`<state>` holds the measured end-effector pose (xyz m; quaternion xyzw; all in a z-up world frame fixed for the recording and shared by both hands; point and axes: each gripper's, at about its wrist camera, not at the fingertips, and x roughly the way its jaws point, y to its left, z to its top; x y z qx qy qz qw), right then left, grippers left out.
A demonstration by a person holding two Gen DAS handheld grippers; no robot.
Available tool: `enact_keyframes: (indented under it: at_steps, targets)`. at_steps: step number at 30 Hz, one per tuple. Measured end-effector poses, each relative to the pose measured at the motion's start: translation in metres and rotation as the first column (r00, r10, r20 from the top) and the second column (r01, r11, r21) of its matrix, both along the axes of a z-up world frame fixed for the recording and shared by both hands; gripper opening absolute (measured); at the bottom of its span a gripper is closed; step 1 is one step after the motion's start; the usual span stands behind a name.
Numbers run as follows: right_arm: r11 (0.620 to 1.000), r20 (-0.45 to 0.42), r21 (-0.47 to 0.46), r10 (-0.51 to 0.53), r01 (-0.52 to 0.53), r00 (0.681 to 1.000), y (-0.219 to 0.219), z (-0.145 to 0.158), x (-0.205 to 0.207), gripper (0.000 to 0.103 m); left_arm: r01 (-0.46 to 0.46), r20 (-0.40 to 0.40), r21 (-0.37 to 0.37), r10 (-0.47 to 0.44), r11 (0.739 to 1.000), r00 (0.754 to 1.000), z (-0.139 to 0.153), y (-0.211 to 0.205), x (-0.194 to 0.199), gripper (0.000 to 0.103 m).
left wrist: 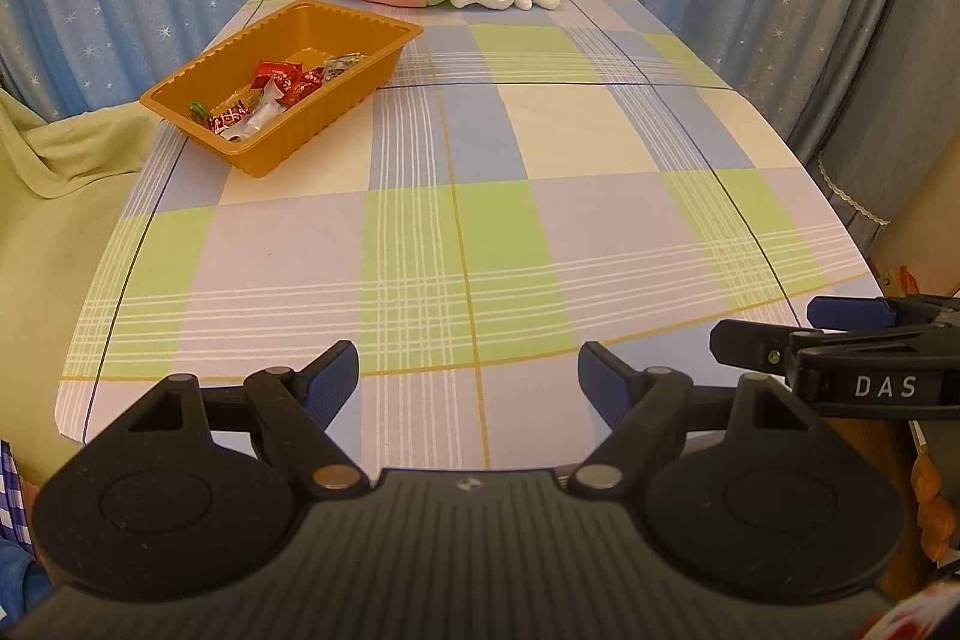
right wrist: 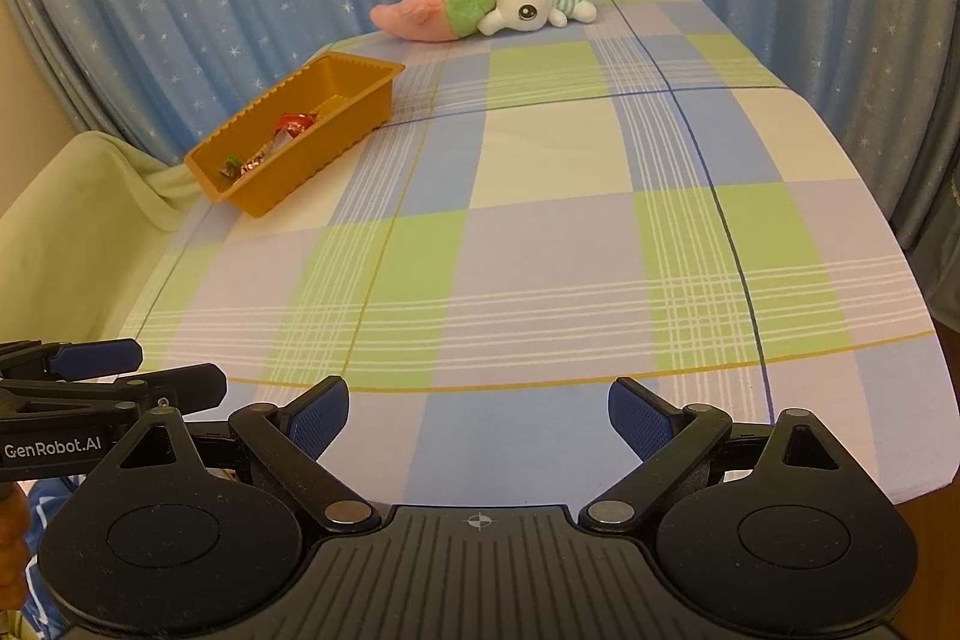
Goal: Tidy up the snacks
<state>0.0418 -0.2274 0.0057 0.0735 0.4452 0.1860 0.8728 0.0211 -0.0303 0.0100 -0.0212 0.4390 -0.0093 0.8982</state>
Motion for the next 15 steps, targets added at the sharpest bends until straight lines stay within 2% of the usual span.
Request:
enact_keyframes:
  at_steps: [15]
  targets:
    - [1.000, 0.001, 0.000, -0.001, 0.001, 1.000, 0.0012, 0.0000, -0.0003, 0.093, -0.010, 0.000, 0.000, 0.010, 1.000, 1.000, 0.0017, 0.0029, -0.0015, 0.079]
